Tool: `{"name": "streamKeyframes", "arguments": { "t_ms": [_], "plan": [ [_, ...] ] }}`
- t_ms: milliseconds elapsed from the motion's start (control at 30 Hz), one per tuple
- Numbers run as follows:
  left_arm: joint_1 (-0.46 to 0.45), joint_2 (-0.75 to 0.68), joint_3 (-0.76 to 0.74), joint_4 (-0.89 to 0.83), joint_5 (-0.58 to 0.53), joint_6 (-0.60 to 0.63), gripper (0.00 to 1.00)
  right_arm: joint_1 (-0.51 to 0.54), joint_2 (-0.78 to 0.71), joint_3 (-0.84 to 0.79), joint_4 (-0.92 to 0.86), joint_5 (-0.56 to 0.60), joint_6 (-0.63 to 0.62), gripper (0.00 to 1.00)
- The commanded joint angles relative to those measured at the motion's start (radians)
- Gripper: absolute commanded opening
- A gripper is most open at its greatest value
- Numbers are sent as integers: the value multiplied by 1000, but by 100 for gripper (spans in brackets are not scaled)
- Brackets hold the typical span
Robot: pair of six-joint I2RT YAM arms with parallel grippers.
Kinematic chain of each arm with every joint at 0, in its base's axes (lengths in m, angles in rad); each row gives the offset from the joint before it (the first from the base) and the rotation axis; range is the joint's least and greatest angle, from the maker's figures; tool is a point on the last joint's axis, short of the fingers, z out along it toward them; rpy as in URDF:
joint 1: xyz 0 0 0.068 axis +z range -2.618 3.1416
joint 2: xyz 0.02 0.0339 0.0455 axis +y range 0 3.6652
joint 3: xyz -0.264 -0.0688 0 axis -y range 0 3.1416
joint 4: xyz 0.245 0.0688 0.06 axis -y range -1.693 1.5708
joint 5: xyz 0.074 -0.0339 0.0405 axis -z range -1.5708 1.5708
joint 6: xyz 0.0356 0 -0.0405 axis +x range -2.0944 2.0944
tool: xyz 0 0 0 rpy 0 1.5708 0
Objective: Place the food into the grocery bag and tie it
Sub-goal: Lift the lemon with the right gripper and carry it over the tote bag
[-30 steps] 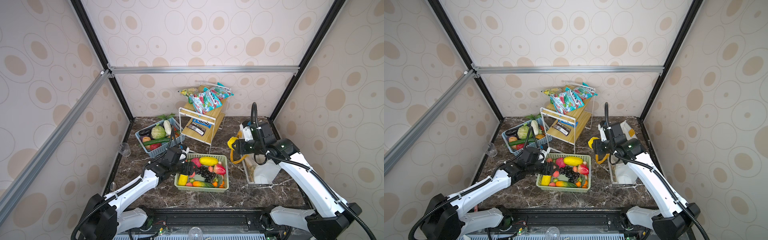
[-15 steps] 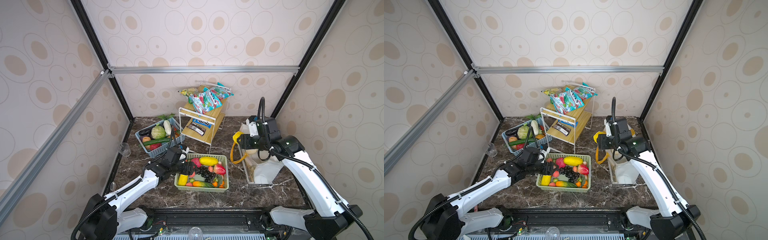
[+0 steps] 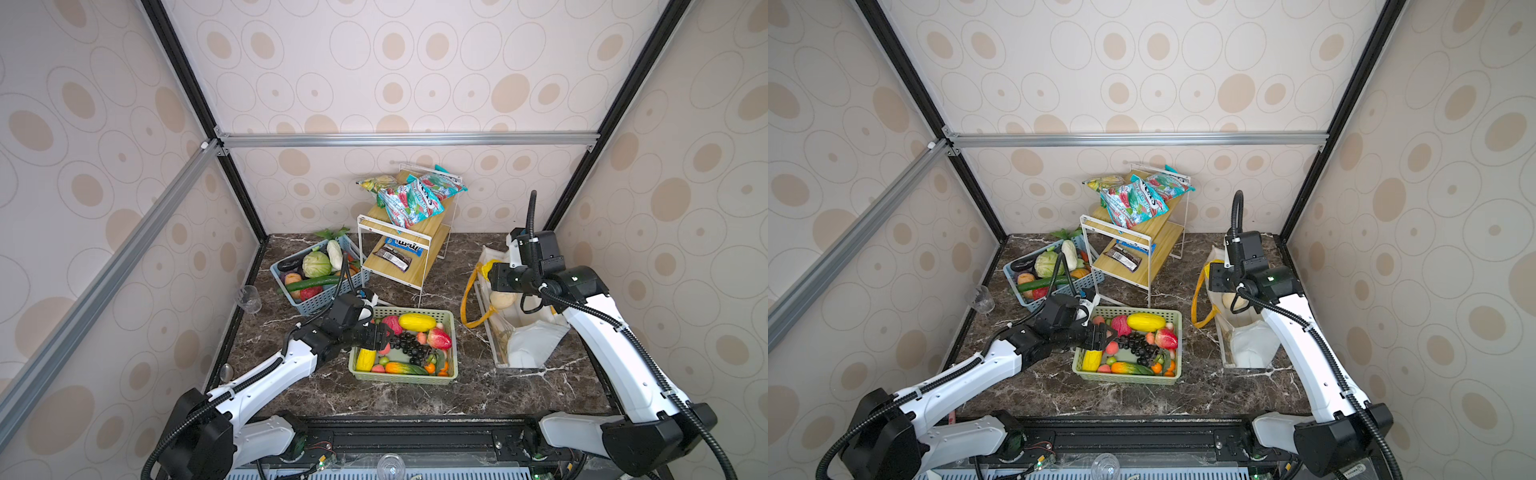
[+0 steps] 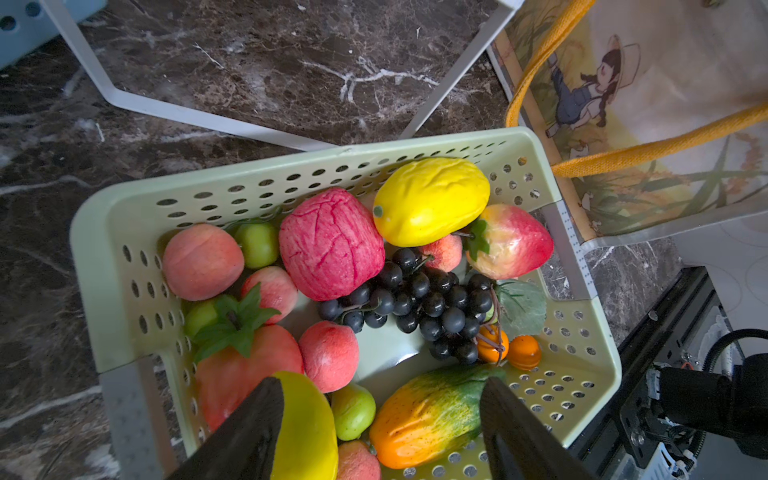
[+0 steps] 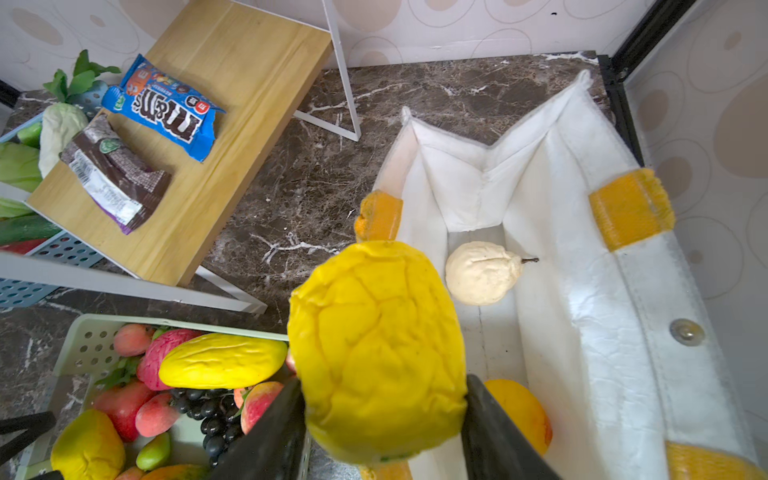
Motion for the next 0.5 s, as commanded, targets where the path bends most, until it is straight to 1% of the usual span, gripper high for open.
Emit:
{"name": "streamKeyframes", "arguments": {
  "t_ms": [0, 467],
  "plan": [
    [-8, -20, 11, -13, -15, 17, 75, -30, 6, 7, 11, 45, 2, 58],
    [-8, -14, 26, -18, -14, 16, 75, -85, 63, -52, 67, 166, 14, 59]
  ]
}}
